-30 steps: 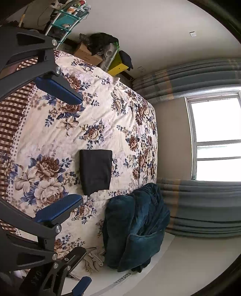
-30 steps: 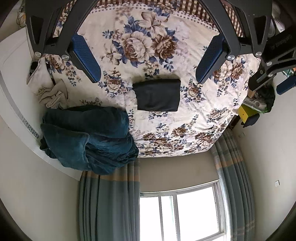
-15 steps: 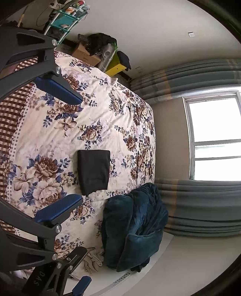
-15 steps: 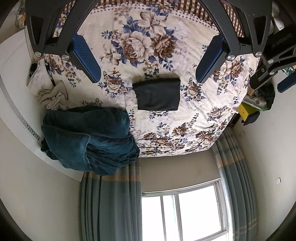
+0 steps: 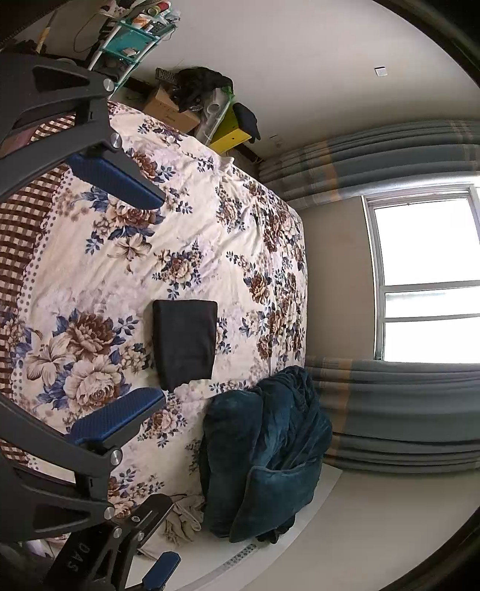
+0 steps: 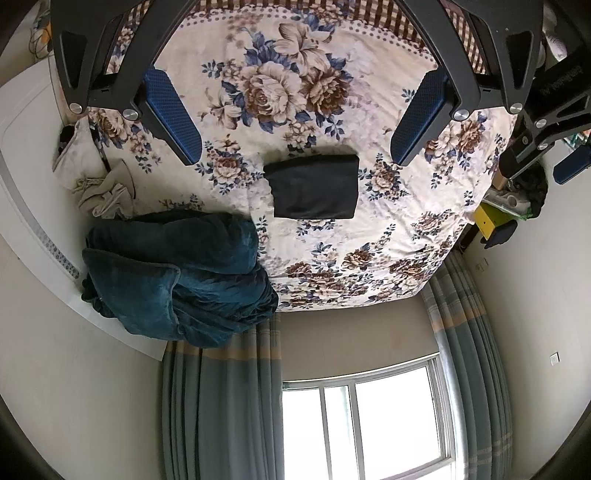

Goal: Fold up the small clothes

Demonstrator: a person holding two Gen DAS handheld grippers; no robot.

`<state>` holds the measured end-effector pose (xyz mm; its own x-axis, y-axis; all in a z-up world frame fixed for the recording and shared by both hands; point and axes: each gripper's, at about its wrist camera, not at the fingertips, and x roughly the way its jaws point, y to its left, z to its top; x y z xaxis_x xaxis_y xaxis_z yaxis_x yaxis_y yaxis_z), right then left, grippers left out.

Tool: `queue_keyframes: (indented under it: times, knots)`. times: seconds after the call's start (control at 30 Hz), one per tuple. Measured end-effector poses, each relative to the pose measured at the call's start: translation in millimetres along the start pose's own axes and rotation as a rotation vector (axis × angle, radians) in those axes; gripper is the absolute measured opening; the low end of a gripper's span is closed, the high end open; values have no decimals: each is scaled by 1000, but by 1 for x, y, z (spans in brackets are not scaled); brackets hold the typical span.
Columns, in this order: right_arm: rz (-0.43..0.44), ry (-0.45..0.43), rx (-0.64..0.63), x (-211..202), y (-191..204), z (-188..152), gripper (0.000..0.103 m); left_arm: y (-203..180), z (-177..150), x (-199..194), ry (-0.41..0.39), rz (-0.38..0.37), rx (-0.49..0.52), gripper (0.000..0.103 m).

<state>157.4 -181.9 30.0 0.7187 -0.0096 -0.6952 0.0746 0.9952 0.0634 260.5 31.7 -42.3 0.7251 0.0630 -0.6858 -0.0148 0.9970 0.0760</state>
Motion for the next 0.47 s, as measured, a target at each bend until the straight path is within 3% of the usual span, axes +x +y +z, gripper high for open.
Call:
queue_keyframes:
  times: [0.47]
  knots:
    - [-7,-2,10,-3,2,-3,103,-4,-4,-10,-34,0,-11,99]
